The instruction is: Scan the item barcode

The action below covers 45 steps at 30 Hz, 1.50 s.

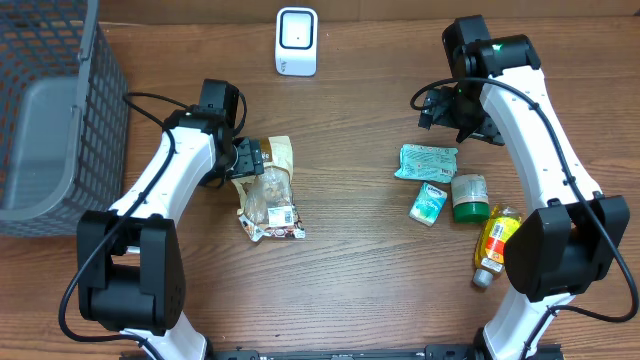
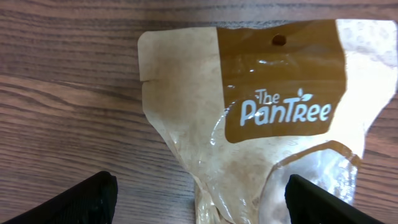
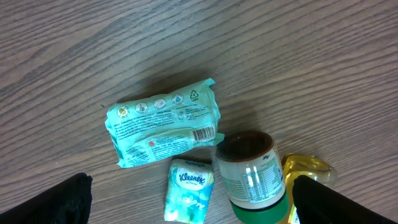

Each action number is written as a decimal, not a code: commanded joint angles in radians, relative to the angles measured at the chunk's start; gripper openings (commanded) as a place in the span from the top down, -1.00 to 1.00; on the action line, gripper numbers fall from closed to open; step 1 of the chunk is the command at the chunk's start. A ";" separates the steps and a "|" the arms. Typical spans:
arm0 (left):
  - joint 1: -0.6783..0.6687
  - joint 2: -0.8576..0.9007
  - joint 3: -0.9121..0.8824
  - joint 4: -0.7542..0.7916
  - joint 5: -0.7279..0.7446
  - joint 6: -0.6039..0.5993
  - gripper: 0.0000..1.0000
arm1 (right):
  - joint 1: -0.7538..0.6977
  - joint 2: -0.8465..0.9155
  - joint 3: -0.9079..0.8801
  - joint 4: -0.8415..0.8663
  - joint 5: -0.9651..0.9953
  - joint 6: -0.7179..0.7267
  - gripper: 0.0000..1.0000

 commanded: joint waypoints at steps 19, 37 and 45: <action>0.005 0.011 -0.085 0.068 -0.016 0.003 -0.82 | 0.004 -0.012 0.016 0.004 0.013 0.005 -1.00; 0.004 0.011 -0.111 0.066 -0.005 0.003 -0.99 | 0.004 -0.012 0.016 0.004 0.014 0.005 -1.00; 0.004 0.011 -0.157 0.110 0.013 0.004 -1.00 | 0.004 -0.012 0.016 0.004 0.013 0.005 -1.00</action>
